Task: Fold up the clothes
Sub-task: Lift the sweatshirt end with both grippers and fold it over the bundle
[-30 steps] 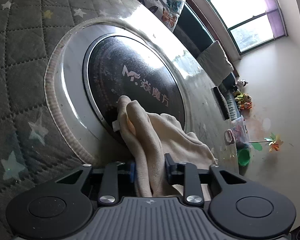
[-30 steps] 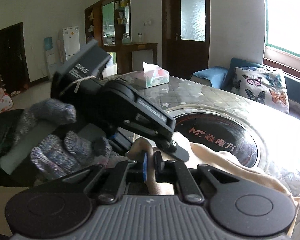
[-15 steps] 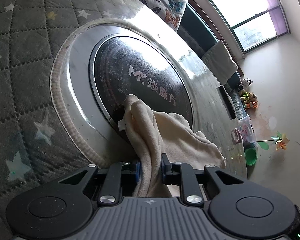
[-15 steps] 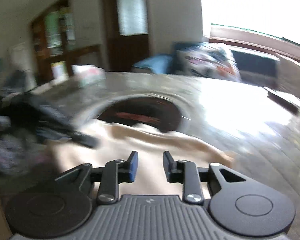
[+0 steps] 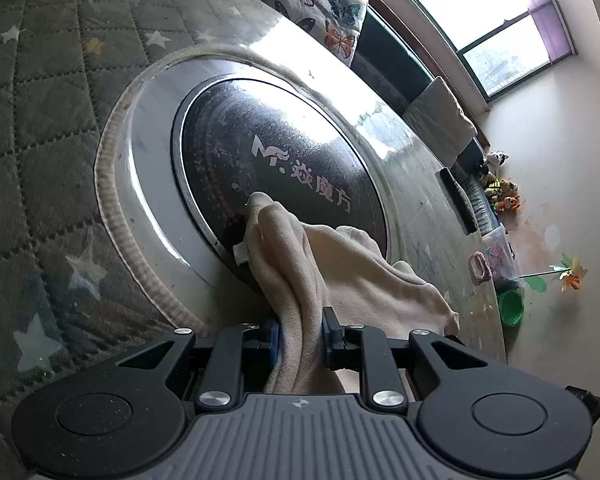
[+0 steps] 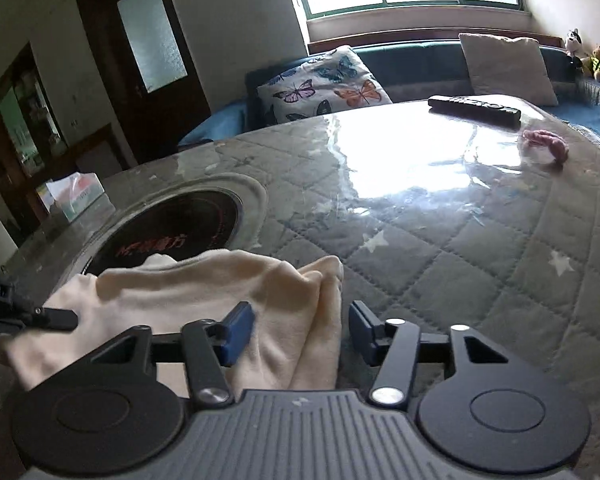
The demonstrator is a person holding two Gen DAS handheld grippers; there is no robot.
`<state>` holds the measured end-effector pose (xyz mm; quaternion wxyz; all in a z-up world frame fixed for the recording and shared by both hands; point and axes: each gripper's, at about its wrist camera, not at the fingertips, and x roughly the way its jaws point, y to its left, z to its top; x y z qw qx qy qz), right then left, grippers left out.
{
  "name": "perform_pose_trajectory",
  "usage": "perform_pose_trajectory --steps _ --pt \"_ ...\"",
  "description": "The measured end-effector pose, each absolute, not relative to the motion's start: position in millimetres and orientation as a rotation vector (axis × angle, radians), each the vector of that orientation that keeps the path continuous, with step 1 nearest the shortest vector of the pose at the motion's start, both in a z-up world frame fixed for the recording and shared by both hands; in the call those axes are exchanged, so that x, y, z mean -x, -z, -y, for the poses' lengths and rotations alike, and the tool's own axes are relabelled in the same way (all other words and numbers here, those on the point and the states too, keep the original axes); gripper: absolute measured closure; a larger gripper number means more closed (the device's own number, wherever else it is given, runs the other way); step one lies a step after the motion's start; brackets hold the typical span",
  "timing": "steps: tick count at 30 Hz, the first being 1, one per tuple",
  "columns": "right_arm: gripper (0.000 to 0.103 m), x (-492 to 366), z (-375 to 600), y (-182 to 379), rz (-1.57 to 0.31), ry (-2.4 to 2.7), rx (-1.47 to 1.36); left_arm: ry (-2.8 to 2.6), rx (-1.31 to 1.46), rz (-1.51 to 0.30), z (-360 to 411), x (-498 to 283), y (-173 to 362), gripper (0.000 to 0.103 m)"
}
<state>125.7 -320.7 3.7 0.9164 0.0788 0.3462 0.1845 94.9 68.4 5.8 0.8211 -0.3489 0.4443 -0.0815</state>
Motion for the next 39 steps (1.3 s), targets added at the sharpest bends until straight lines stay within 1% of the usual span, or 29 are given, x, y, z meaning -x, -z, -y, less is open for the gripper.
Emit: perform_pose_trajectory --steps 1,3,6,15,25,32,39 --pt "0.070 -127.8 317.5 -3.1 -0.710 -0.386 -0.172 0.174 0.739 -0.944 -67.9 -94.8 -6.6 0.082" --pt "0.090 -127.2 316.3 -5.0 -0.708 -0.383 -0.178 0.175 0.727 -0.939 -66.0 -94.4 -9.8 0.082" --pt "0.092 -125.8 318.9 -7.3 -0.704 -0.372 -0.202 0.187 0.696 -0.921 -60.0 -95.1 -19.7 0.084" --pt "0.093 -106.9 340.1 -35.6 -0.610 -0.340 -0.173 0.275 0.584 -0.885 -15.8 -118.3 -53.5 0.086" --pt "0.093 -117.7 395.1 -61.1 -0.557 -0.192 -0.126 0.388 0.490 -0.886 70.4 -168.9 -68.2 0.086" --pt "0.093 -138.1 434.1 -67.7 -0.553 -0.088 -0.096 0.451 0.426 -0.904 126.9 -205.0 -69.1 0.086" --pt "0.093 -154.8 466.4 -57.8 -0.566 -0.013 -0.104 0.465 0.389 -0.942 157.7 -225.1 -56.2 0.086"
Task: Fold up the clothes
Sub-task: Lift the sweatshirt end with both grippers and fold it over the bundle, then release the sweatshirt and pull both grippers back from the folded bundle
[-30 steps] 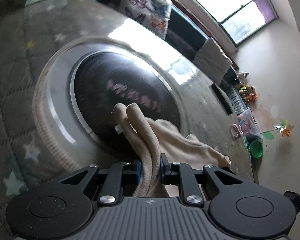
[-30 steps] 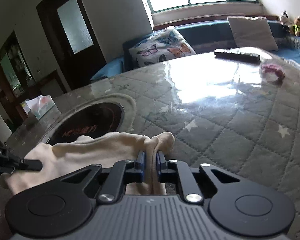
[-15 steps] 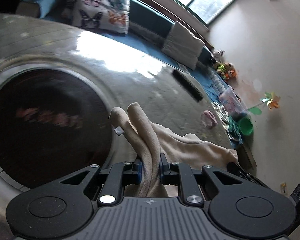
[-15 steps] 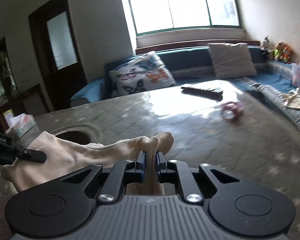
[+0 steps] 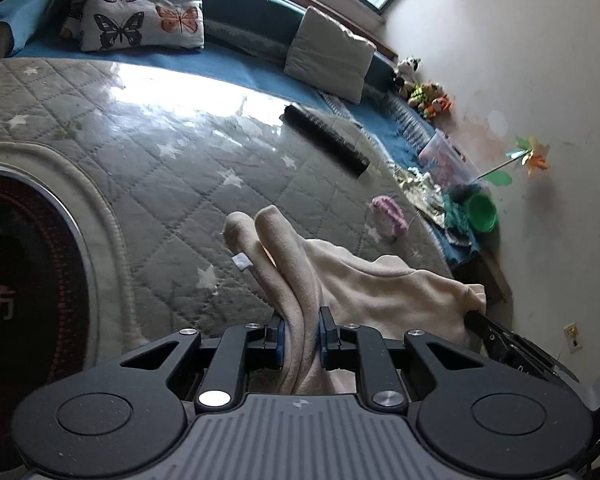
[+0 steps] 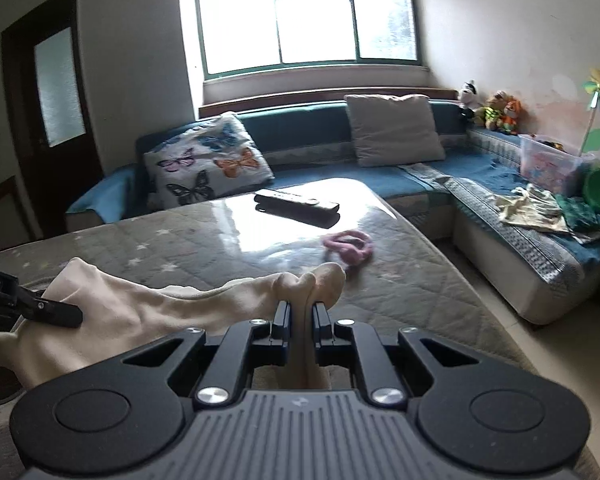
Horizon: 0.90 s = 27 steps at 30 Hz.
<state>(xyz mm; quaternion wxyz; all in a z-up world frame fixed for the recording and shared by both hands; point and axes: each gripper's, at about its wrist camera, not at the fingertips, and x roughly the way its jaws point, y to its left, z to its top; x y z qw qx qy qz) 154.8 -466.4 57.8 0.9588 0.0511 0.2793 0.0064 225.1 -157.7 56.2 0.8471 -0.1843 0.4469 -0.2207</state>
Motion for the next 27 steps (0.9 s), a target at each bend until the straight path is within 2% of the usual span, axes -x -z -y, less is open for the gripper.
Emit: perform_pose_trajectory --steps 7,10,11,16,17,18,20,22,24,27 --pt "0.092 -163.6 479.9 -33.2 -0.621 0.029 -0.119 0.427 0.349 -0.973 159.8 -232.6 -45.8 0.084" --pt "0.090 -167.1 480.9 -25.8 -0.637 0.035 -0.121 0.410 0.329 -0.979 159.2 -232.6 -42.3 0.082" --pt "0.086 -166.0 480.7 -24.0 -0.638 0.038 -0.122 0.407 0.323 -0.979 158.6 -231.9 -41.2 0.081" --pt "0.081 -163.3 479.6 -20.9 -0.636 0.039 -0.121 0.394 0.307 -0.982 158.2 -227.1 -39.4 0.064" --pt "0.075 -162.2 479.4 -20.6 -0.634 0.039 -0.119 0.393 0.305 -0.982 158.1 -225.6 -39.4 0.063" --pt "0.064 -161.2 479.0 -20.4 -0.632 0.040 -0.118 0.390 0.303 -0.982 158.6 -224.7 -39.4 0.059" --pt "0.051 -158.9 478.2 -20.7 -0.625 0.038 -0.118 0.386 0.298 -0.978 158.3 -222.3 -39.8 0.057" --pt "0.049 -156.1 476.3 -19.7 -0.624 0.031 -0.112 0.381 0.293 -0.979 158.3 -220.5 -39.9 0.053" --pt "0.034 -154.5 474.3 -19.6 -0.627 0.024 -0.110 0.378 0.287 -0.976 158.1 -218.1 -40.2 0.051" --pt "0.023 -149.6 468.4 -18.1 -0.624 0.012 -0.095 0.376 0.267 -0.966 159.2 -213.6 -41.3 0.046"
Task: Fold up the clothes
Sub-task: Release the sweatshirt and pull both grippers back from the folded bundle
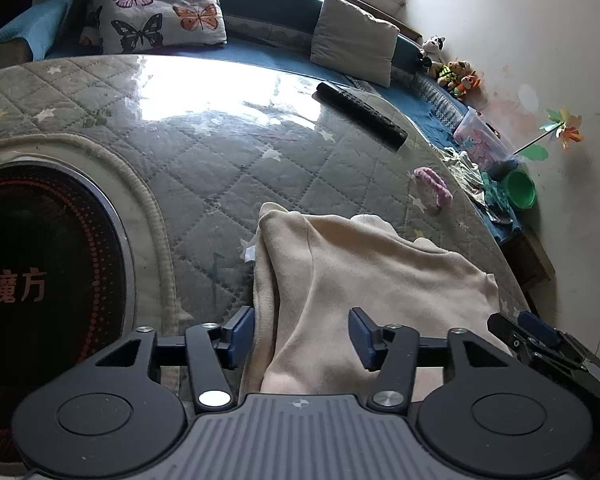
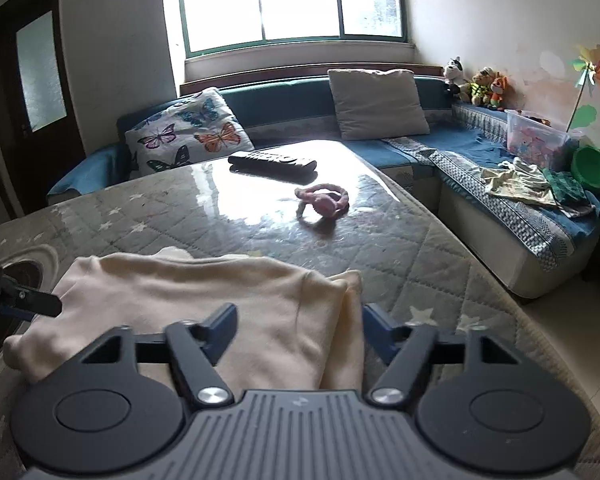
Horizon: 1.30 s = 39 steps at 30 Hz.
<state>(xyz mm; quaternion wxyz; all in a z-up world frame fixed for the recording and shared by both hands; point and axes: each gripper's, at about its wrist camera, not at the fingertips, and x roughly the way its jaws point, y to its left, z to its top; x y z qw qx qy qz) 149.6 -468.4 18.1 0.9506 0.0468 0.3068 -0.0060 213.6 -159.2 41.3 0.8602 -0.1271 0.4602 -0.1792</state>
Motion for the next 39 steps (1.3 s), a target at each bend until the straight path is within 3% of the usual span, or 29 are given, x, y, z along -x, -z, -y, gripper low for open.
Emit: perform_pose_trajectory --steps 2,10,31,39 --pt "0.015 -146.9 466.3 -18.4 -0.619 0.007 -0.093 0.380 0.257 -0.961 160.3 -211.0 -41.6 0.044" --pt "0.001 -137.3 460.2 -17.5 -0.616 -0.016 -0.091 0.390 0.203 -0.933 163.5 -198.4 -42.3 0.028" --pt "0.000 -120.8 405.1 -10.8 -0.593 -0.083 0.043 0.368 0.062 -0.882 169.0 -175.8 -35.8 0.000" --pt "0.000 -118.6 390.2 0.7 -0.604 -0.076 0.134 0.356 0.051 -0.871 165.7 -173.0 -31.4 0.000"
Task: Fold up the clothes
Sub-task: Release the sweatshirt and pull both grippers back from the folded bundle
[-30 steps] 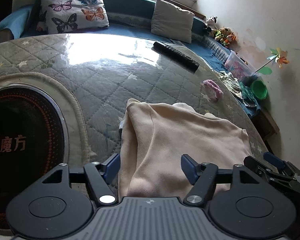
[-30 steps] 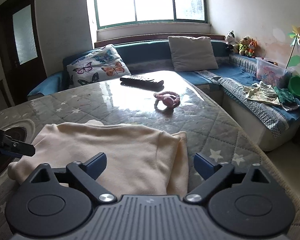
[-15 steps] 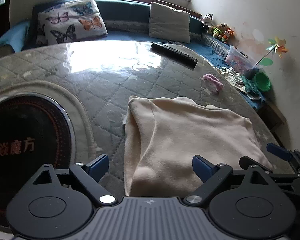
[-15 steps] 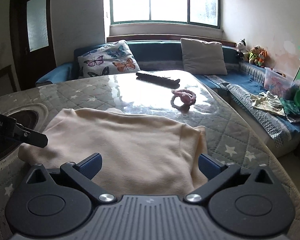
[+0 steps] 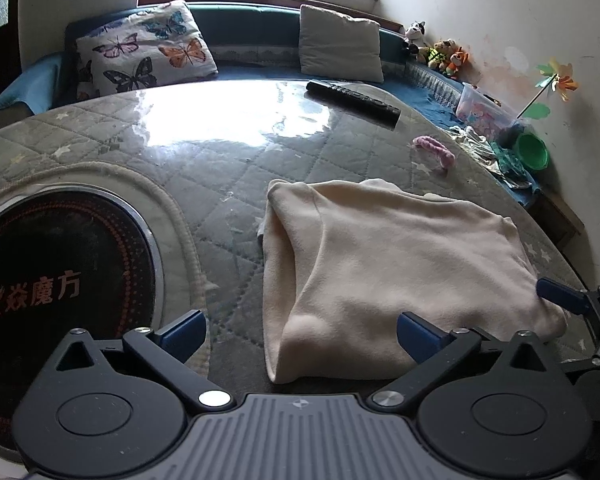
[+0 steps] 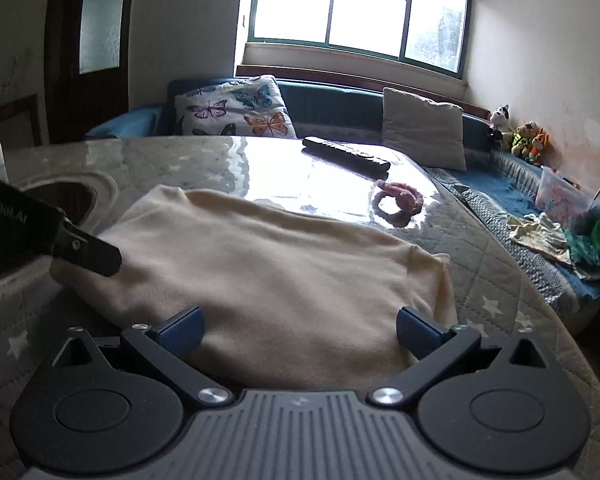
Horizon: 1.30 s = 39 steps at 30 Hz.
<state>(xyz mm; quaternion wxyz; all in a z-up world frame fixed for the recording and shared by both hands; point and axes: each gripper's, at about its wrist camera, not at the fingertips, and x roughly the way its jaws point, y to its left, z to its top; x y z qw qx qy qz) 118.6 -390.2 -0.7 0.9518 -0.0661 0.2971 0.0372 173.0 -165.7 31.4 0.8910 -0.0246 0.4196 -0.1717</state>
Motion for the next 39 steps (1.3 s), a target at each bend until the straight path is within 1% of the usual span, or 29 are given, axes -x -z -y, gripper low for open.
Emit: perform_pose_trajectory --steps 16,39 --pt "0.000 -96.2 400.9 -0.6 -0.604 -0.080 0.052 0.384 0.003 -0.771 170.1 -151.4 -36.3 0.000" --pt "0.000 -68.4 395.2 3.8 -0.651 0.000 -0.003 0.389 -0.026 -0.780 161.3 -114.5 -31.4 0.000"
